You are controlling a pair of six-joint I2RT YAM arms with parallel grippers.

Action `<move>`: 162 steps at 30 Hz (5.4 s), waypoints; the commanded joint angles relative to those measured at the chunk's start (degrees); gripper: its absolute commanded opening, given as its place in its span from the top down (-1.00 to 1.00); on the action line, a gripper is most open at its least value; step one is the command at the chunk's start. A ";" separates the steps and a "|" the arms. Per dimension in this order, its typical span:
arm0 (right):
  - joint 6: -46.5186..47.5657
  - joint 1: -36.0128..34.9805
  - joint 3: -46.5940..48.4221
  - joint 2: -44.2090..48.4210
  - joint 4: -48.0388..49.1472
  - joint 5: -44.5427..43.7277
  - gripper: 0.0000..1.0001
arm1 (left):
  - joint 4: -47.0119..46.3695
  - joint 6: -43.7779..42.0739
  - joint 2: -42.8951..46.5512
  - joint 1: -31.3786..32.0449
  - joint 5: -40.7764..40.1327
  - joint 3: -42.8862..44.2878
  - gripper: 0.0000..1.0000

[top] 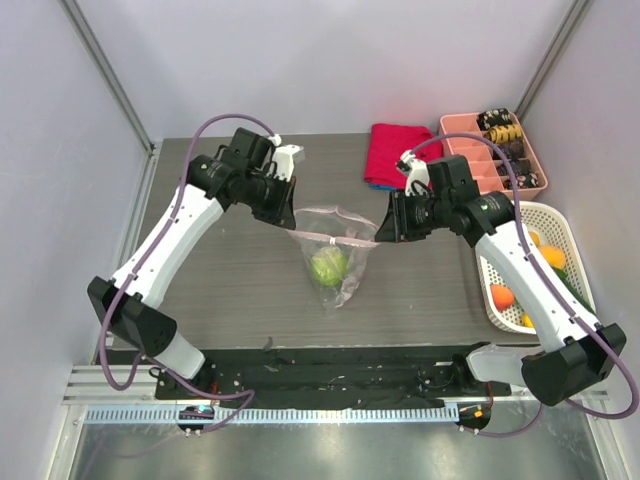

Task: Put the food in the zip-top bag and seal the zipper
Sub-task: Adjust the zipper food storage bag at the center of the board, then pick up the fake vegetable from the bin, then place the fake vegetable in the zipper food storage bag, then pick up the fake fish from the bin.

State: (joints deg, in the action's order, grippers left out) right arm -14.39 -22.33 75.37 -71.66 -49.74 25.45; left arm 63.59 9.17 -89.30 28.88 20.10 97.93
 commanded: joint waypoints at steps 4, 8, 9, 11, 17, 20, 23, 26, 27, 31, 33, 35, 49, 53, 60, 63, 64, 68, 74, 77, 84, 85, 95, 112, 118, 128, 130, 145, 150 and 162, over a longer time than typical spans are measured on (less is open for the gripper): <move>9.63 2.28 11.44 1.87 -8.08 -5.41 -0.15 | 0.13 -0.21 -3.77 1.78 2.05 7.36 1.00; 14.11 4.13 16.80 3.01 -13.10 -7.08 -0.59 | -0.48 0.41 -6.50 3.90 1.26 10.17 1.00; 16.48 4.74 17.78 3.45 -14.15 -7.87 -0.64 | -0.75 0.41 -6.77 4.25 1.09 10.35 1.00; 21.04 7.02 20.16 3.81 -17.58 -8.92 -0.70 | -1.01 0.67 -7.90 5.21 0.65 11.05 1.00; 36.94 19.21 17.45 4.25 -26.02 -12.00 -0.75 | -1.10 0.85 -9.49 8.20 -0.23 11.49 1.00; 47.30 31.49 13.05 3.02 -29.18 -12.63 -0.75 | -1.19 0.59 -9.76 9.26 -0.76 11.76 1.00; 54.98 44.41 9.89 -0.66 -32.35 -13.06 -0.75 | -1.28 0.59 -10.11 9.61 -1.11 11.84 1.00; 64.38 56.72 9.88 -6.20 -35.60 -11.92 -0.75 | -1.19 0.50 -10.02 9.61 -1.20 11.84 1.00; 66.93 58.61 10.40 -7.26 -36.56 -11.83 -0.76 | -1.10 0.59 -10.11 9.53 -1.03 11.93 1.00; 70.20 62.40 7.43 -9.20 -32.54 -15.51 -0.77 | -1.02 0.41 -10.02 9.53 -1.11 12.02 1.00; 70.20 62.76 4.62 -9.99 -28.69 -17.89 -0.78 | -1.01 0.41 -10.02 9.61 -1.29 11.93 1.00; 68.98 62.84 3.21 -11.65 -25.87 -18.42 -0.82 | -1.01 0.15 -9.93 9.52 -1.55 11.93 1.00; 63.52 62.84 -3.83 -21.76 -14.60 -19.48 -0.88 | -0.84 -0.64 -9.05 9.61 -2.17 10.35 1.00; 62.91 62.76 -5.85 -22.56 -14.25 -19.13 -0.83 | -0.66 -0.73 -8.88 9.61 -2.26 10.18 1.00; 62.38 62.76 -4.54 -22.91 -17.15 -18.42 -0.55 | -0.66 -0.82 -9.14 9.53 -2.17 10.17 1.00; 61.86 62.76 -1.38 -23.00 -19.25 -18.07 -0.24 | -0.58 -0.82 -9.05 9.61 -2.17 10.26 1.00; 61.94 62.76 0.02 -22.91 -20.13 -17.63 -0.16 | -0.58 -0.82 -9.05 9.61 -2.17 10.35 1.00; 61.59 62.76 11.51 -22.47 -27.49 -14.04 0.20 | -0.40 -1.00 -8.97 9.61 -2.17 10.18 1.00; 57.91 58.21 27.00 -21.43 -36.66 -3.84 0.24 | -0.49 -0.91 -9.40 9.53 -1.99 10.09 1.00; 55.63 45.77 28.59 -16.51 -36.49 0.37 0.24 | -0.40 -1.00 -9.58 9.61 -1.90 10.17 1.00; 34.28 17.90 40.72 -16.41 -29.65 14.27 0.24 | -0.31 -1.35 -10.11 9.61 -2.69 10.09 1.00; 33.56 15.67 41.77 -16.23 -27.19 15.23 0.25 | -0.31 -1.35 -10.19 9.61 -3.04 9.91 1.00; 25.29 -6.14 30.74 -8.41 -6.26 13.32 0.24 | 0.04 -0.82 -10.37 9.17 -1.29 10.18 1.00; 31.08 -10.28 11.29 -5.69 5.09 -13.50 0.15 | 3.99 -0.29 -5.63 7.33 15.67 9.21 1.00; 32.50 -10.19 12.51 -5.69 0.18 -9.90 -0.82 | 3.29 1.64 -5.10 7.15 15.23 7.89 1.00; 33.11 -3.12 22.27 -1.91 -11.07 -8.77 -1.00 | 1.18 4.10 -8.88 7.15 15.76 10.18 1.00; 35.91 3.66 21.93 -1.82 -14.85 -2.29 -0.99 | 0.92 4.01 -9.23 7.15 15.50 10.35 1.00; 65.45 52.01 2.50 -7.88 -20.15 -7.68 -0.85 | 0.66 3.58 -9.05 7.15 14.36 9.82 1.00; 62.92 53.35 -1.88 -11.22 -11.64 -16.46 -0.66 | 0.57 3.49 -9.40 7.15 14.01 9.82 1.00; 60.62 53.35 -10.24 -18.69 3.67 -22.38 -0.57 | 0.92 3.05 -10.02 7.15 13.30 9.83 1.00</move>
State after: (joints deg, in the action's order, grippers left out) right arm 47.03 30.98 66.19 -88.97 -53.82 5.85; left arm 65.43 12.99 -99.18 36.23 33.63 106.26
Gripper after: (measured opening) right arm 0.790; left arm 0.006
